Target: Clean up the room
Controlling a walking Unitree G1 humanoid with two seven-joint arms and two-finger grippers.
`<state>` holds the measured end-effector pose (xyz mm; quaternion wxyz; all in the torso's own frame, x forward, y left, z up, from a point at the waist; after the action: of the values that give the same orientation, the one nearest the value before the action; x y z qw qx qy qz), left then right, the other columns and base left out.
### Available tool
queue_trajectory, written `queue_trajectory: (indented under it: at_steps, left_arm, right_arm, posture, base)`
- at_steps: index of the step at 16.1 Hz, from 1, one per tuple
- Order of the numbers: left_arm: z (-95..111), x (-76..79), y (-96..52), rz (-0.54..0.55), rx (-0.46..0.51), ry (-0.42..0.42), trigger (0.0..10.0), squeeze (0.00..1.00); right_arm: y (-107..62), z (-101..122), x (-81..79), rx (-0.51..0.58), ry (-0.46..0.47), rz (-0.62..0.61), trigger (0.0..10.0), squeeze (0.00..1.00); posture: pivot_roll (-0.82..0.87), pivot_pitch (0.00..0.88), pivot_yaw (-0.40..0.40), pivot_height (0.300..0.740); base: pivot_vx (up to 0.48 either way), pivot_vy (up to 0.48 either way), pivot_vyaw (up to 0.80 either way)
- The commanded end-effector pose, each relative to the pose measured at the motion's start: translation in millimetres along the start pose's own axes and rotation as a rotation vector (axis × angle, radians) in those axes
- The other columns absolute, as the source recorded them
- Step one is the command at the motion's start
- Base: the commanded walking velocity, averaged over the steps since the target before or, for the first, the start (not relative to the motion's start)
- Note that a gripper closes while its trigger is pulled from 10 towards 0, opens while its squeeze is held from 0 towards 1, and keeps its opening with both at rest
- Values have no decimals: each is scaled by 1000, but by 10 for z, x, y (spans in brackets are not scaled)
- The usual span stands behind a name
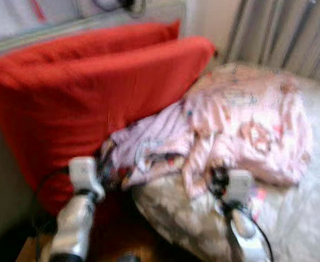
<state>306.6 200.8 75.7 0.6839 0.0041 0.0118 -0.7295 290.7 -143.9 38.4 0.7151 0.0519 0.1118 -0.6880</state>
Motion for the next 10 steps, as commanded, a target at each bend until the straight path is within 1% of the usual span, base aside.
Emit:
queue_trajectory:
  at_steps: [1,2,5,6,9,10]
  left_arm:
    - [-2,61,9,-16,-1,-8,10000,0]
    - [-7,62,8,-19,-6,-7,10000,0]
    - [-11,58,5,-20,-10,-9,10000,0]
    - [-12,56,5,-18,-11,-9,10000,0]
    - [-14,42,4,-13,-14,-8,10000,0]
    - [-18,35,1,-11,-16,-8,10000,0]
  right_arm:
    - [-46,-77,199,-47,19,-88,10000,0]
    - [-51,-79,235,-48,34,-107,10000,0]
    - [-46,-44,245,-28,15,-104,10000,0]
    - [-41,-27,246,-16,4,-104,10000,0]
    - [-18,-28,243,-21,28,-116,10000,0]
    - [-12,-26,242,-23,24,-117,10000,0]
  posture:
    - [-7,0,9,648]
    - [-7,0,9,648]
    - [-10,0,10,648]
    - [-7,0,10,648]
    - [-3,0,8,648]
    - [-3,0,8,648]
  base:
    - [0,0,-613]
    - [0,0,-600]
    - [0,0,-600]
    - [0,0,0]
    - [0,0,0]
    - [0,0,-469]
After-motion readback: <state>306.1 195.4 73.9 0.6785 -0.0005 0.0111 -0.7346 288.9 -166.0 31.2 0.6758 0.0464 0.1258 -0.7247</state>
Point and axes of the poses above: a point about 5 cm out from each wrist's last joint towards the gripper, its own y axis pointing out of the wrist towards the gripper, its own z axis along the axis of the wrist's last joint, x = y × z, the point moved 1 cm from there along y, pointing out of the wrist towards the gripper, and after that the axes turned 7 degrees about y, right-handed, at the moved point
